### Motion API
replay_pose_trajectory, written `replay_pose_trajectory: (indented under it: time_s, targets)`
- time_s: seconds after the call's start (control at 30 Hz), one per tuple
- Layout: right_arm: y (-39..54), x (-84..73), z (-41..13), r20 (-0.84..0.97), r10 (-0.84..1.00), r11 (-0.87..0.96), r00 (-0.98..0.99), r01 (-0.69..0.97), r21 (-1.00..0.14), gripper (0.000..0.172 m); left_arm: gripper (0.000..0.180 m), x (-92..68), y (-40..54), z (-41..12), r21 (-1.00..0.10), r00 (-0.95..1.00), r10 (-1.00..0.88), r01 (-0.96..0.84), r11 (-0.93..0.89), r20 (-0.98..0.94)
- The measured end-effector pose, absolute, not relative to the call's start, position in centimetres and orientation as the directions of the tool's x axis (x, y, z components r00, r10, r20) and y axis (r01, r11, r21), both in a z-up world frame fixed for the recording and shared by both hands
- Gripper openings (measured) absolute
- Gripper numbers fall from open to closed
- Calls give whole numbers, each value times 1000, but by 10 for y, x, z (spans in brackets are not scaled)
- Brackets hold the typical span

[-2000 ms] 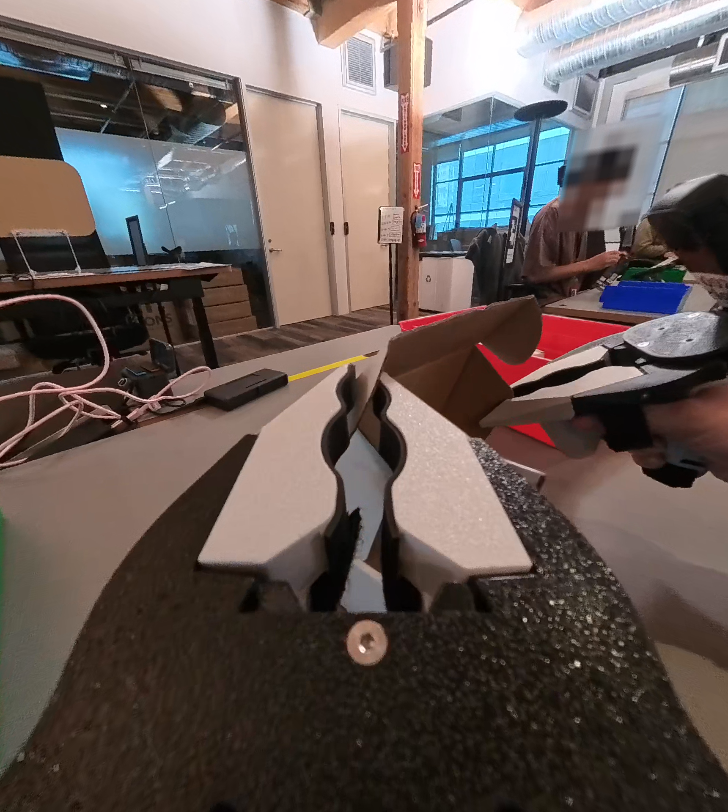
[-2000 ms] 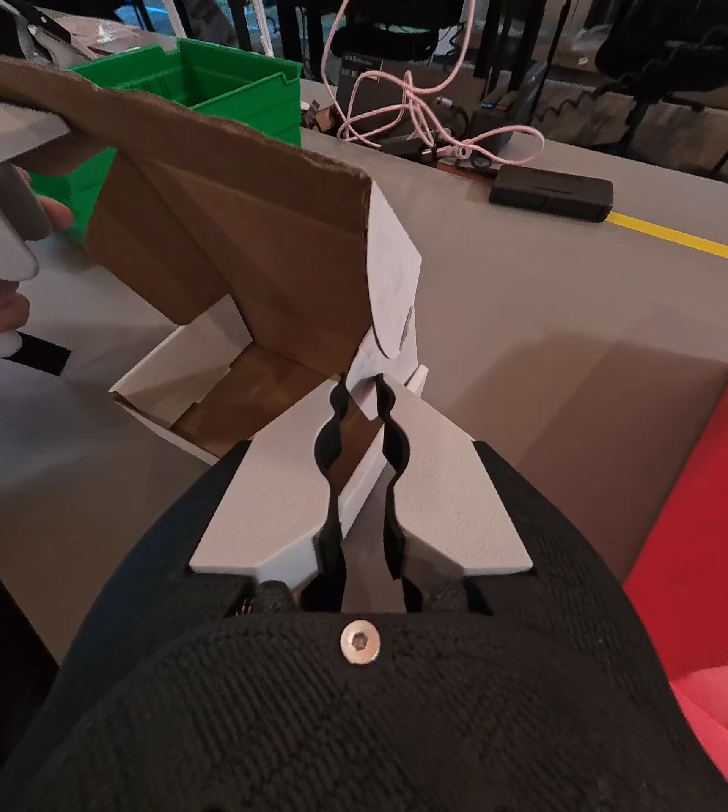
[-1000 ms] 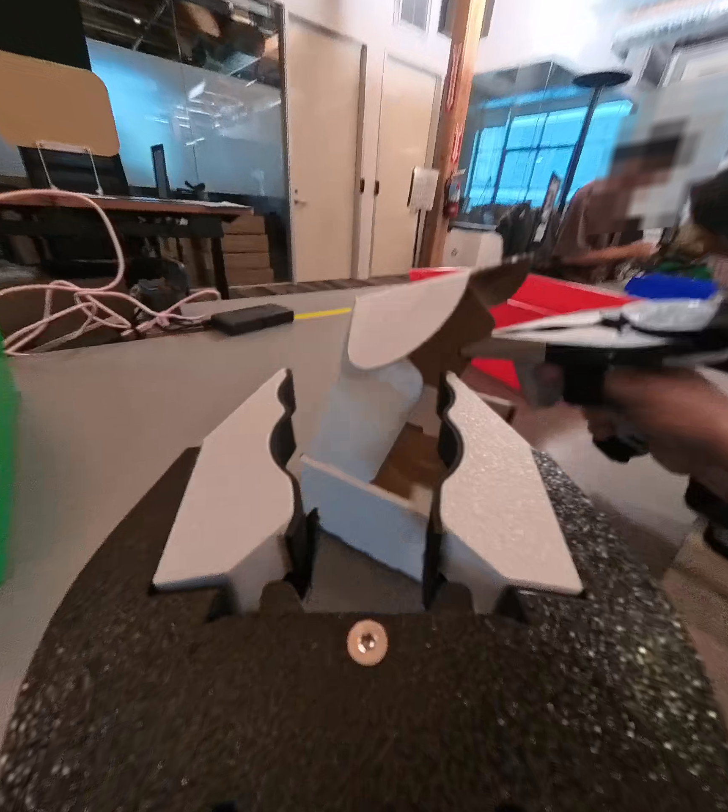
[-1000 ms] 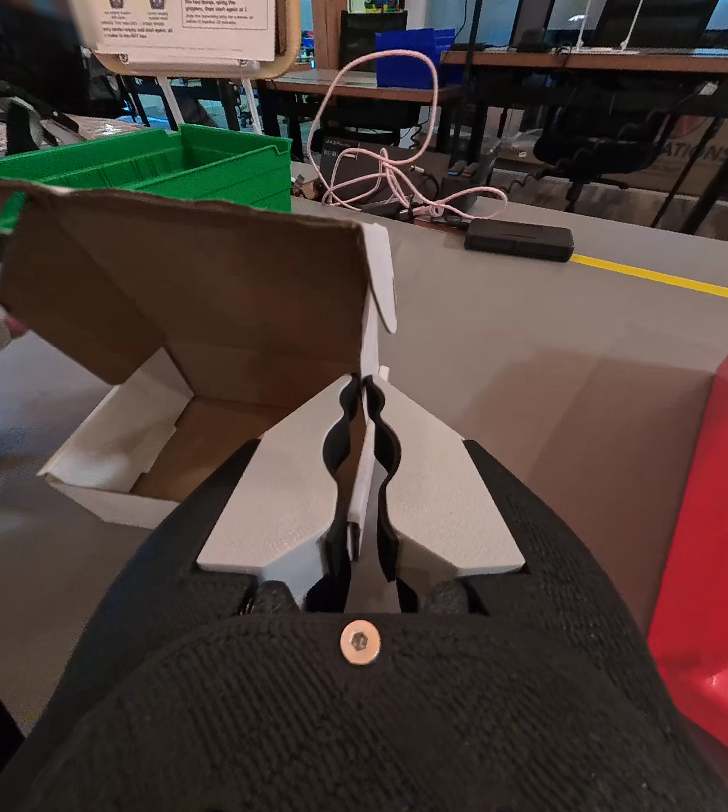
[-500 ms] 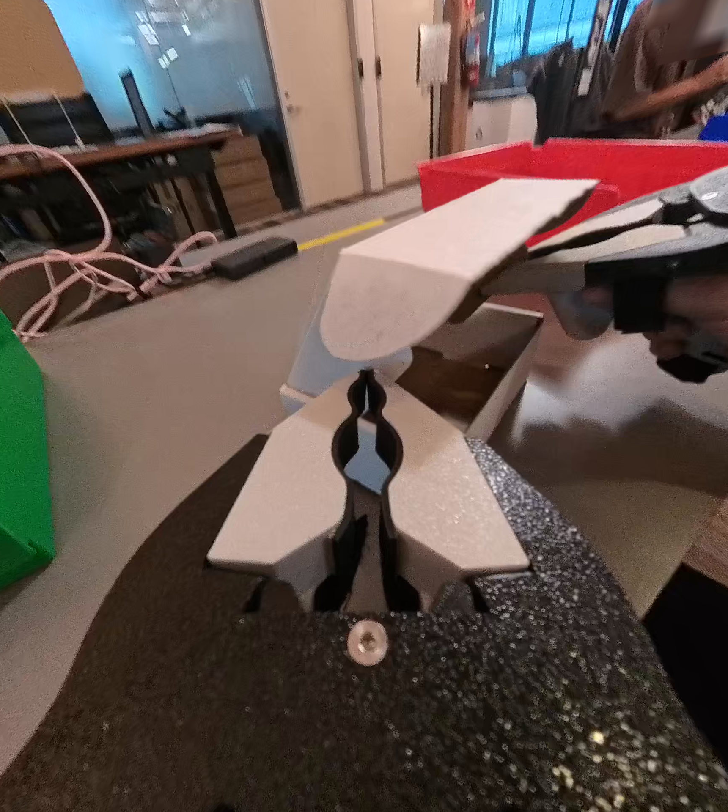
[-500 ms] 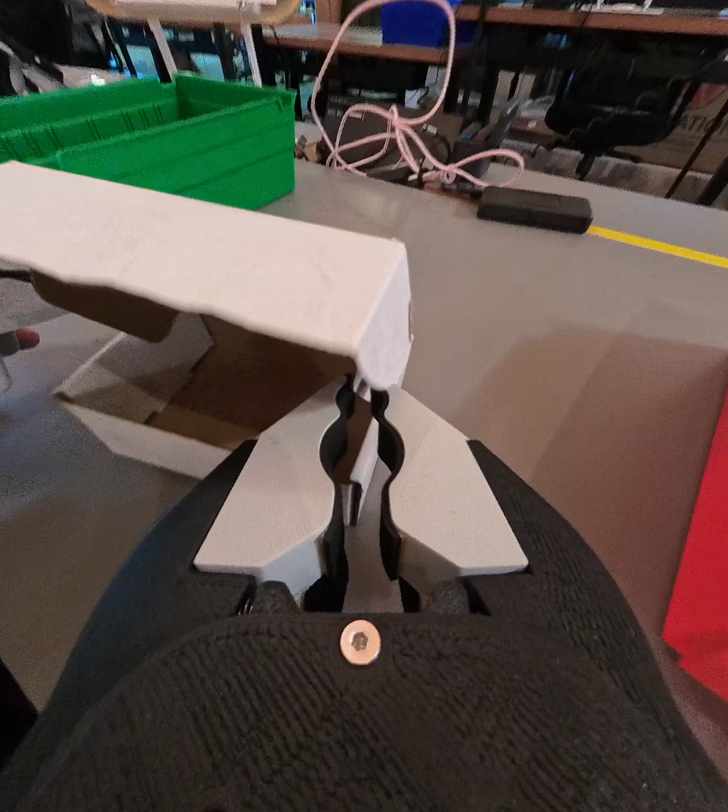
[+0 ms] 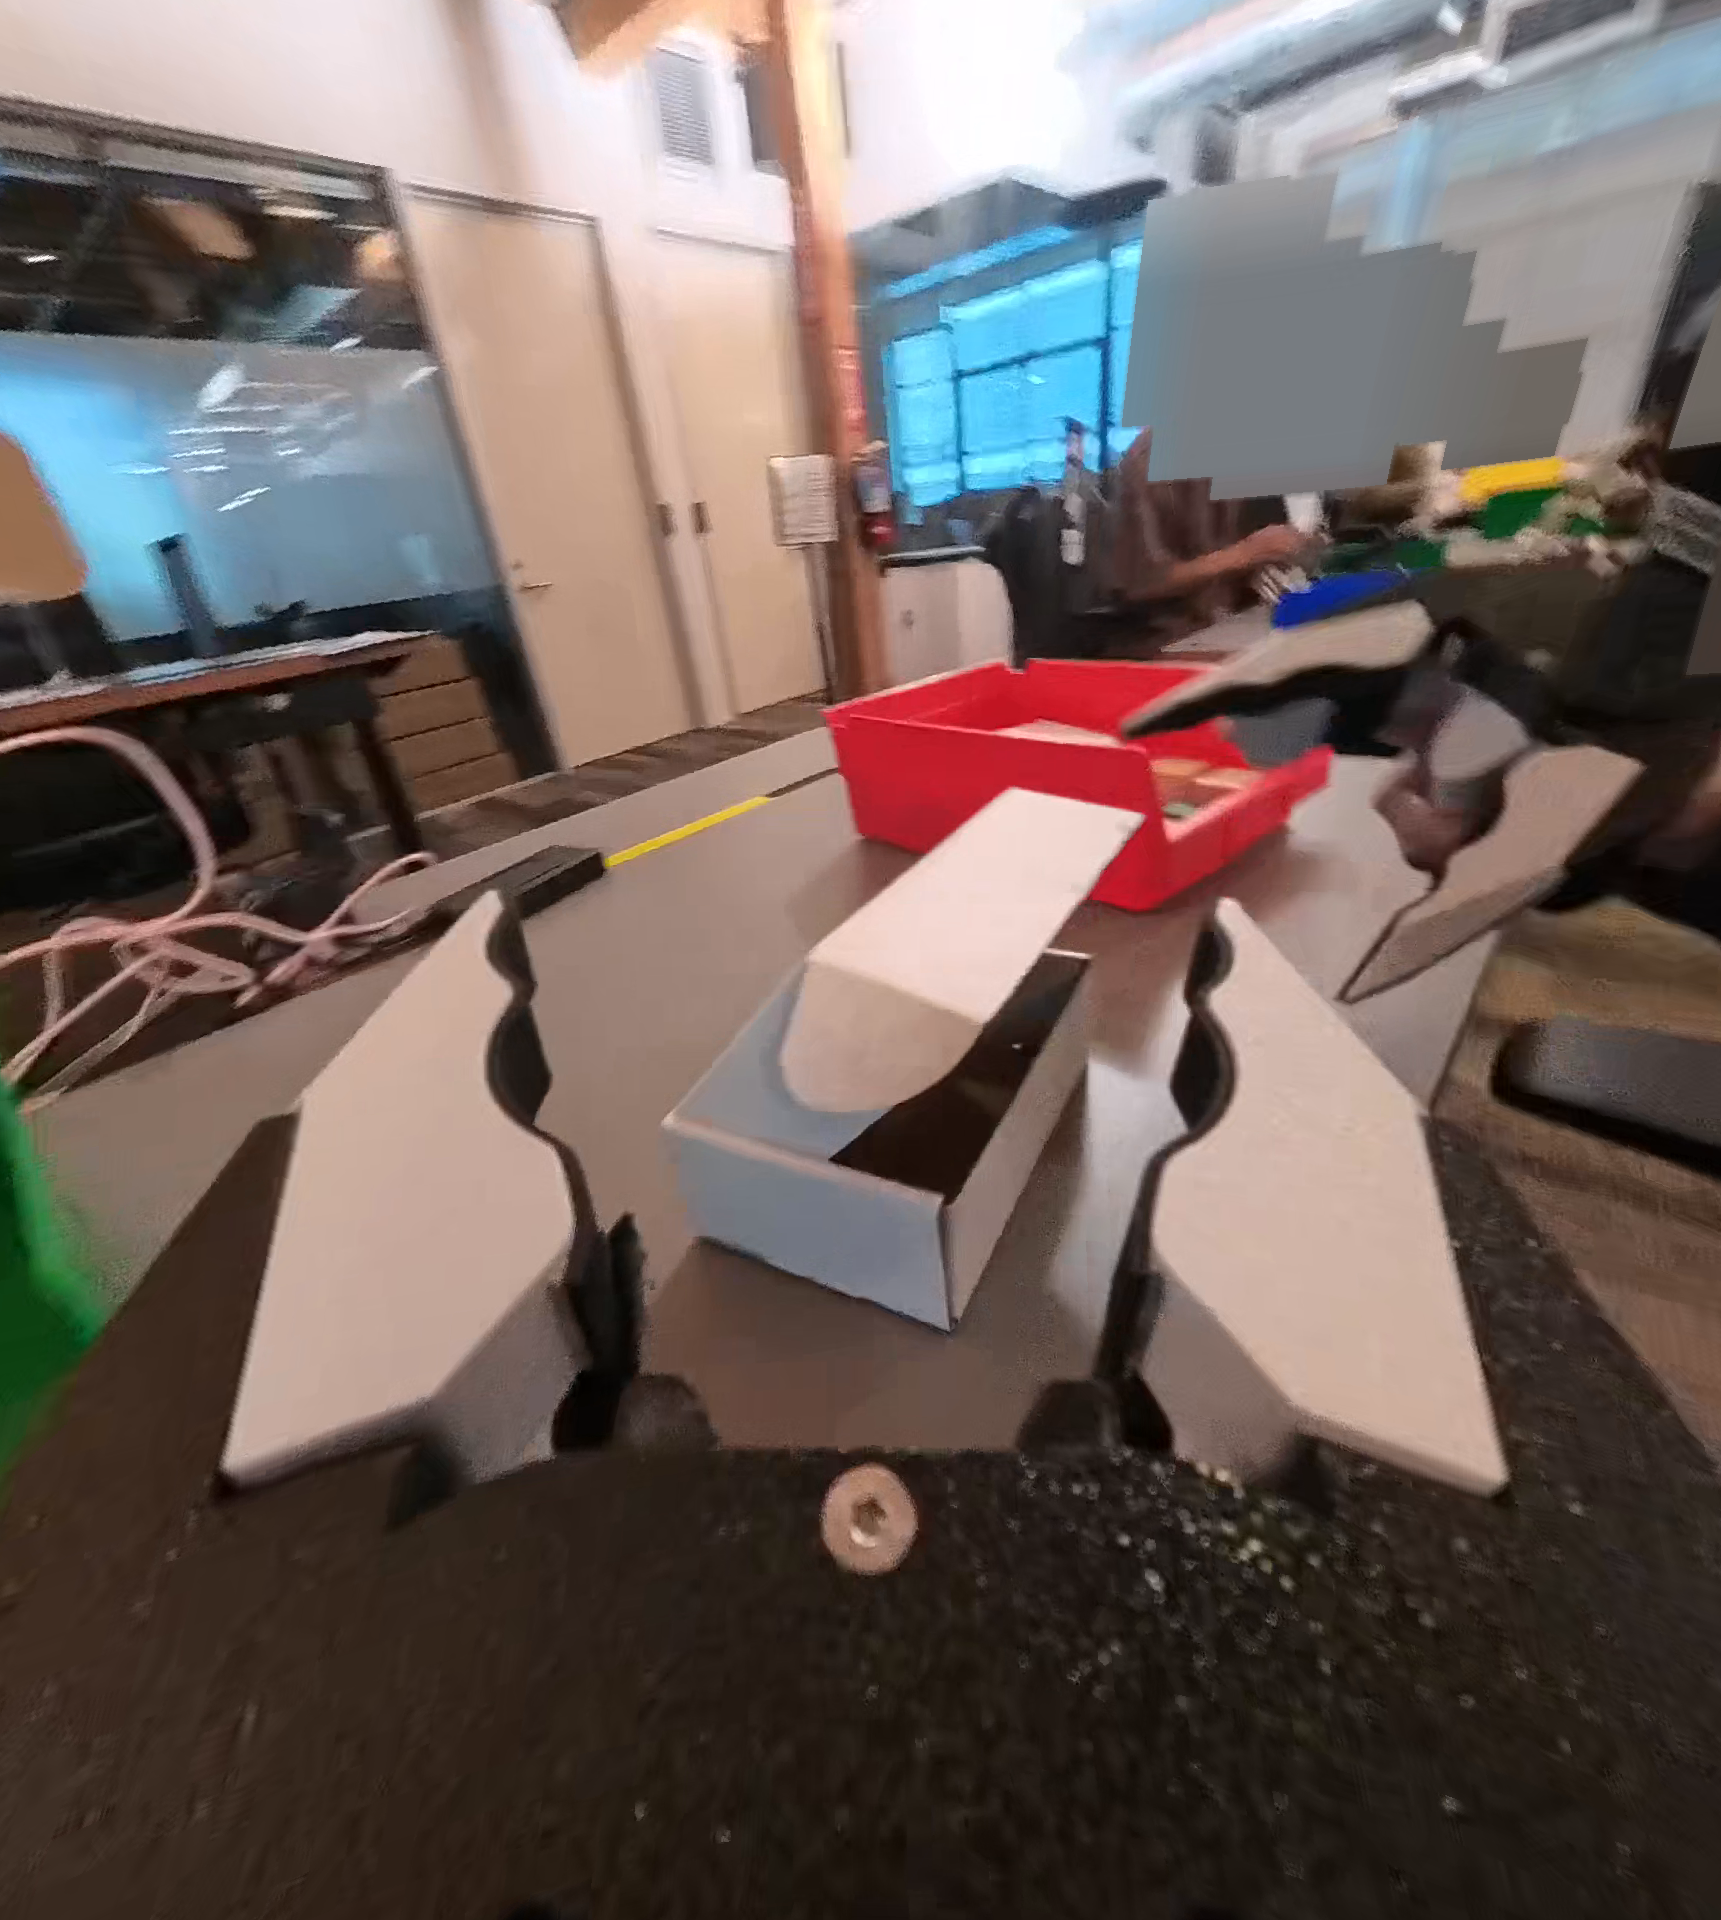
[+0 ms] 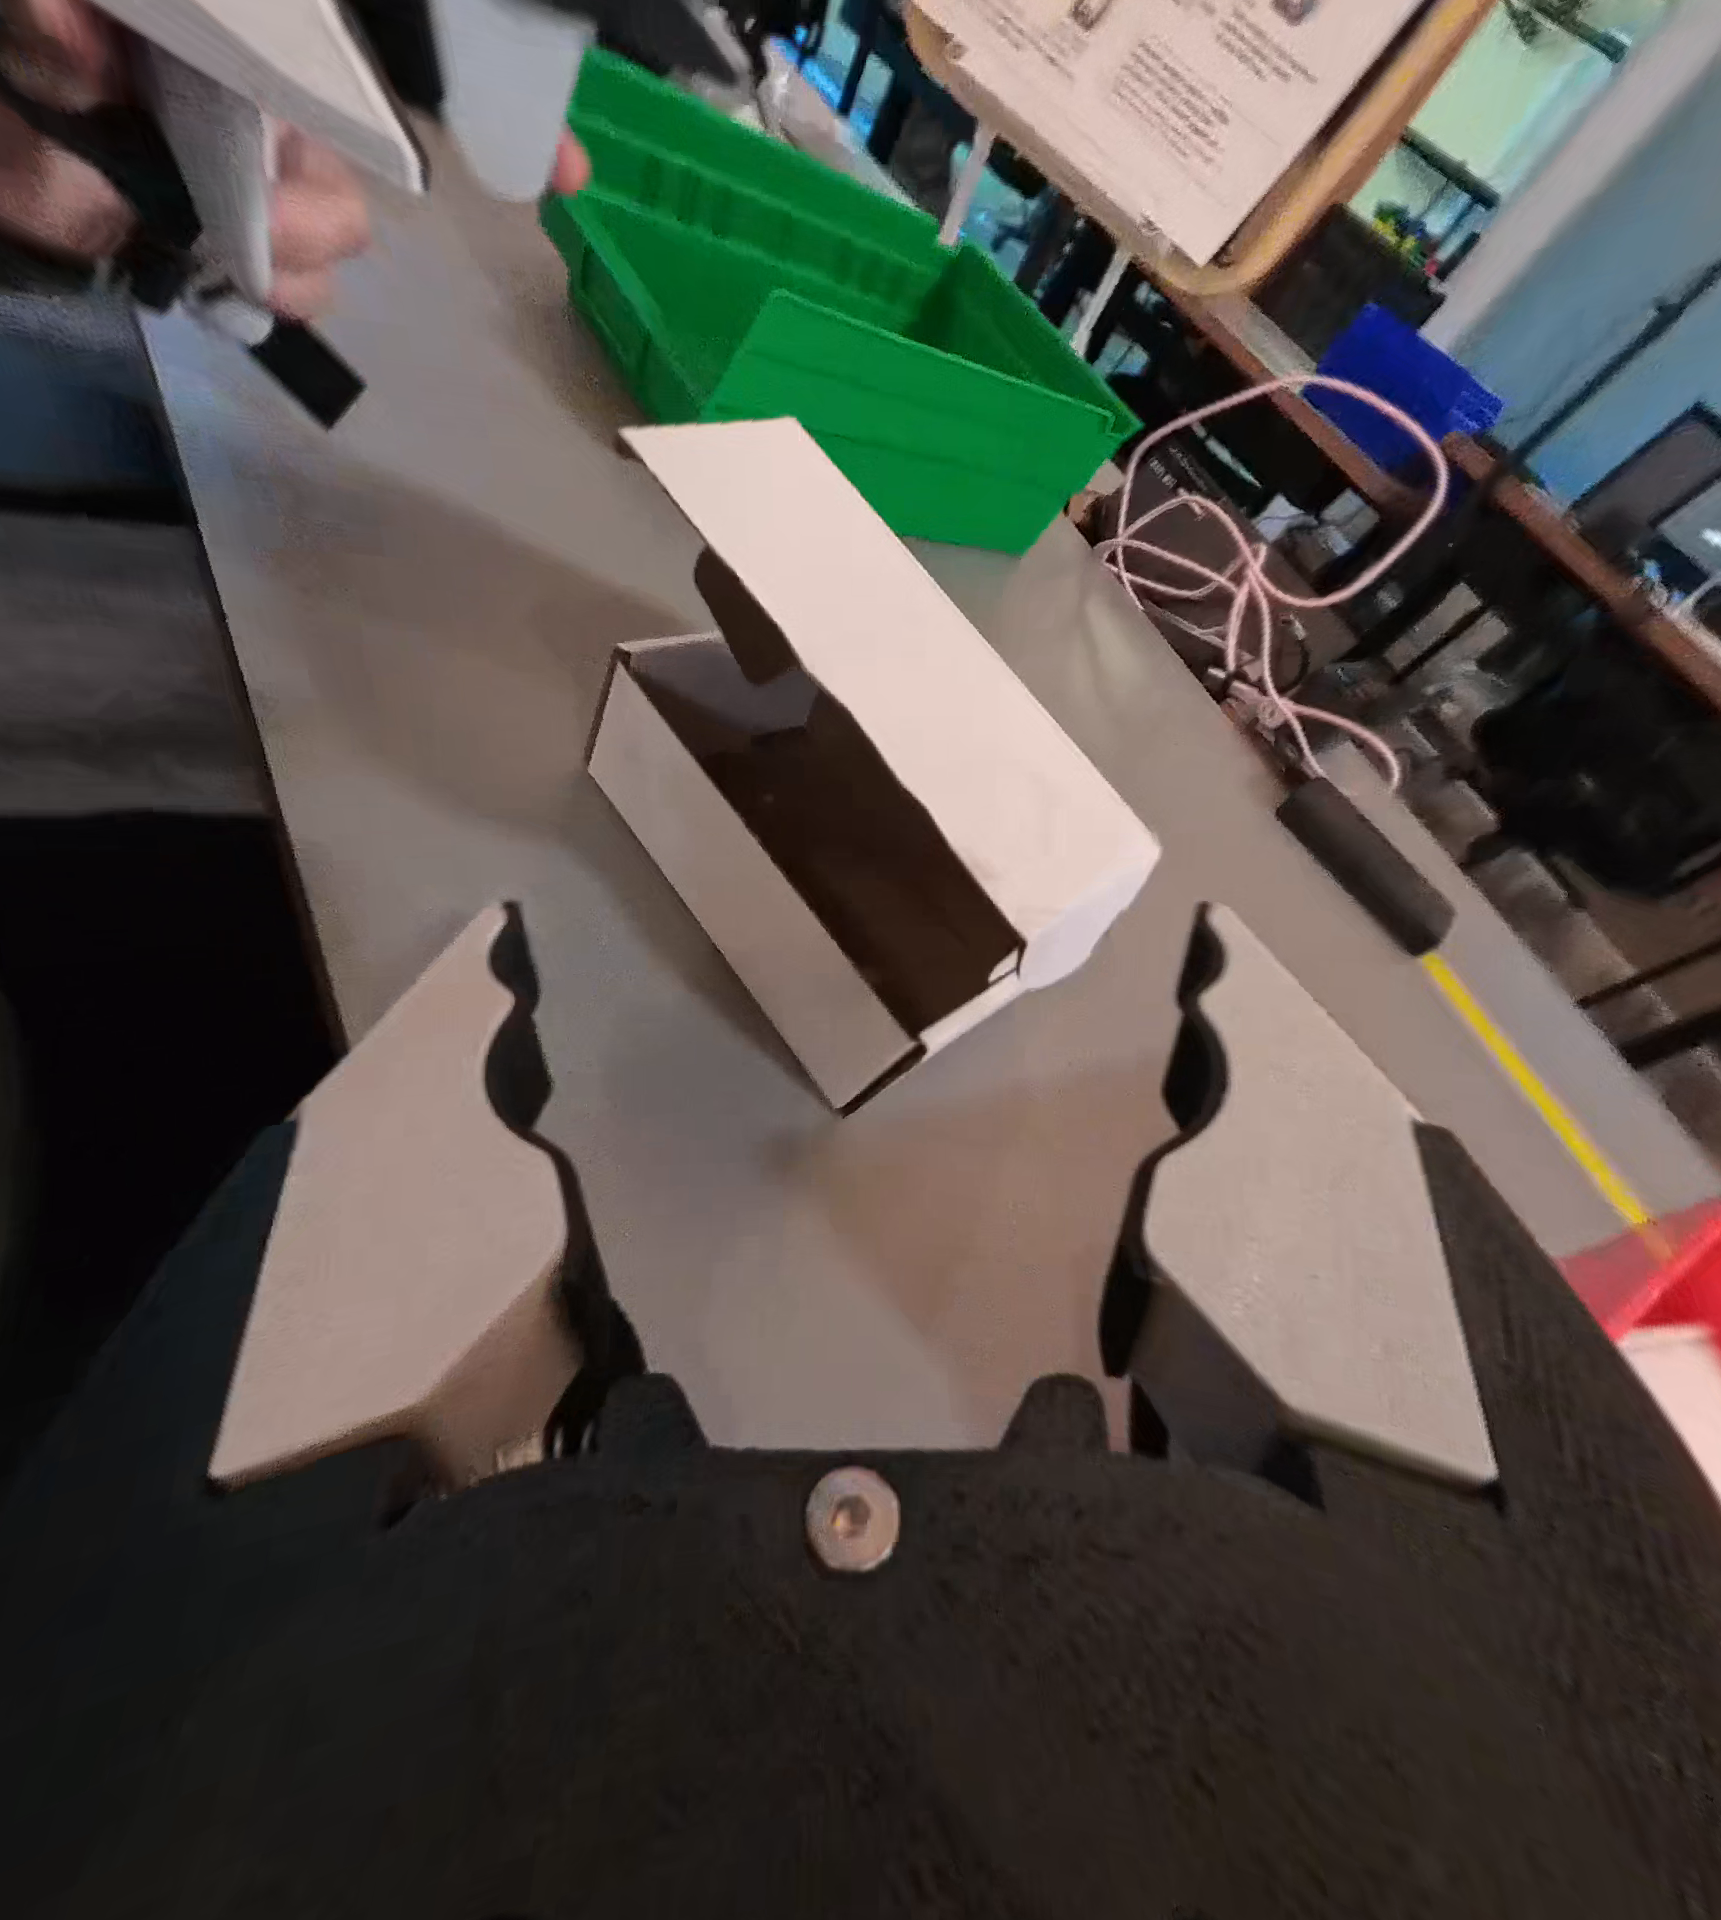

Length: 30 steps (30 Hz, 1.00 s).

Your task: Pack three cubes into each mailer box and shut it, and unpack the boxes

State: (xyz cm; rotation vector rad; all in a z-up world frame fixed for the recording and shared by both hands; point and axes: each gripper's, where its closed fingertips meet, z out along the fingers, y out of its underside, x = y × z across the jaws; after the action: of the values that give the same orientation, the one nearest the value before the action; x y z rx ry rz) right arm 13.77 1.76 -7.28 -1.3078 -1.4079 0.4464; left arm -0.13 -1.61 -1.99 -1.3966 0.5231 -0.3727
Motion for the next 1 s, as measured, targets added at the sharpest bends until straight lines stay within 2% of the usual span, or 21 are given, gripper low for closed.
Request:
replay_pose_trajectory:
  time_s: [0.1, 0.23, 0.33, 0.47, 0.57, 0.7, 0.77, 0.87, 0.93, 1.0]
  targets:
    - [19, 118, -80, 530, 840, 411, 114, 504, -760, 137, 124, 32, -6, -33, -953, 745, -593, -233, 196, -304]
    - [14, 93, -81, 538, 843, 477, 7, 452, -754, 138, 118, 63, -5, -49, -879, 597, -649, -374, 294, -471]
    - [18, 89, -98, 483, 875, 439, -39, 482, -758, 140, 116, 69, -1, -82, -857, 508, -729, -468, 213, -459]
    - [14, 93, -130, 393, 916, 366, -75, 554, -747, 131, 112, 66, -4, -133, -827, 455, -820, -561, 40, -348]
    - [16, 96, -156, 337, 939, 310, -73, 608, -731, 129, 102, 60, -1, -156, -726, 400, -792, -683, 79, -462]
    - [21, 95, -156, 342, 938, 300, -49, 604, -738, 122, 91, 54, 7, -159, -640, 362, -746, -760, 111, -559]
    - [22, 95, -157, 364, 930, 315, -49, 615, -723, 120, 97, 52, 10, -157, -631, 374, -729, -769, 102, -573]
    - [22, 96, -160, 391, 919, 337, -60, 637, -694, 122, 119, 43, 15, -150, -630, 391, -704, -770, 103, -593]
    - [22, 97, -160, 398, 915, 346, -70, 644, -683, 122, 121, 33, 15, -143, -644, 404, -698, -757, 107, -591]
    - [25, 99, -153, 442, 895, 378, -56, 620, -688, 115, 124, 23, 17, -133, -707, 461, -707, -703, 79, -537]
